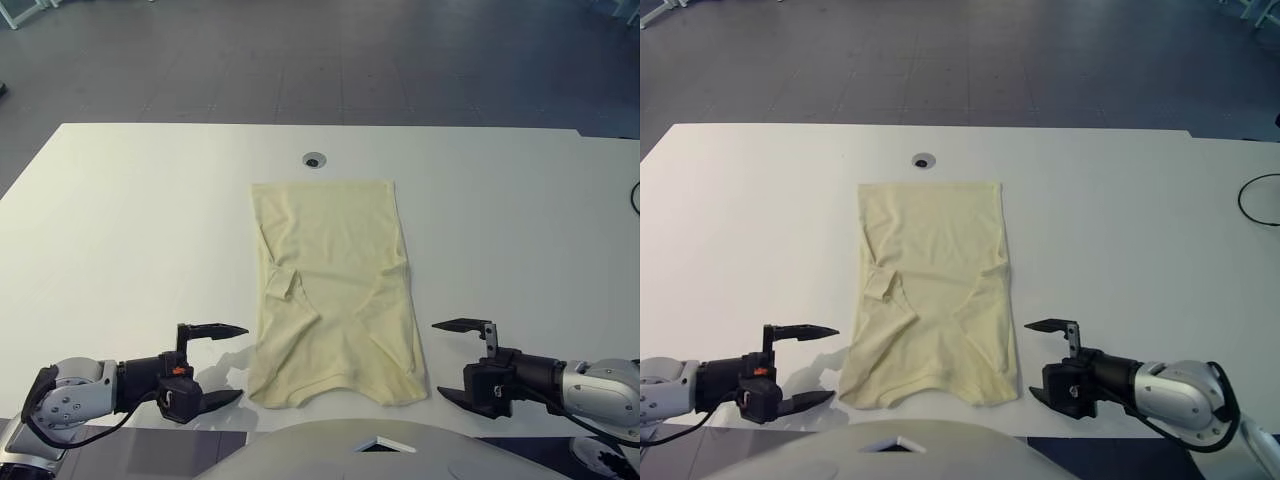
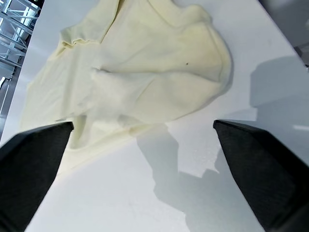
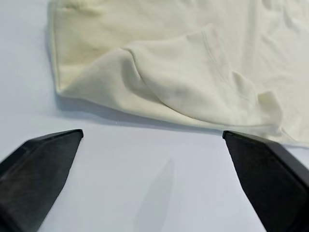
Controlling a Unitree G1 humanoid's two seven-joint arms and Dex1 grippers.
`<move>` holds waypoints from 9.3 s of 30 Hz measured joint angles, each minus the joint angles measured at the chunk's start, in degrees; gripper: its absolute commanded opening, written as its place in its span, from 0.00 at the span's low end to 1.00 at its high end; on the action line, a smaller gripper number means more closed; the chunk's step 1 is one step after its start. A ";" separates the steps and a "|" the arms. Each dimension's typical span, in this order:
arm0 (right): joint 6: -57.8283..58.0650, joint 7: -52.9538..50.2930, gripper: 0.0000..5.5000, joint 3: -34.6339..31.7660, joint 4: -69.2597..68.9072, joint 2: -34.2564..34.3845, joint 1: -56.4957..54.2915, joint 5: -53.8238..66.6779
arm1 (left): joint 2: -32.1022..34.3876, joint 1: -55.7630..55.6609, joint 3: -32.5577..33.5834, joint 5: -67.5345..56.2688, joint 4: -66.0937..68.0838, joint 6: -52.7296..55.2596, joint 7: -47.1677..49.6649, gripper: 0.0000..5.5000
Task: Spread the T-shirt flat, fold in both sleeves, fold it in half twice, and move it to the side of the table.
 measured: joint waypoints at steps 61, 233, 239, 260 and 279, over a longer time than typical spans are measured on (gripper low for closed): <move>-10.78 -7.14 0.28 6.71 4.24 0.38 1.02 -7.01 | 3.66 -10.90 -15.45 13.27 11.31 -11.72 22.56 0.00; 22.46 18.05 0.25 7.67 92.82 29.82 -79.58 24.40 | -20.44 -64.25 -5.17 -12.57 63.06 56.51 -21.40 0.31; 28.43 10.97 0.43 1.70 96.77 30.33 -82.55 25.81 | -20.37 -66.34 -0.82 -14.59 65.67 66.09 -21.41 0.49; 35.65 7.56 0.43 3.48 59.85 32.51 -65.76 28.82 | -22.36 -53.53 7.79 -27.79 28.27 75.05 -21.18 0.87; 36.13 2.69 0.00 8.62 61.72 33.37 -62.26 26.35 | -15.71 -33.27 -7.56 -22.66 13.09 72.65 -26.77 0.25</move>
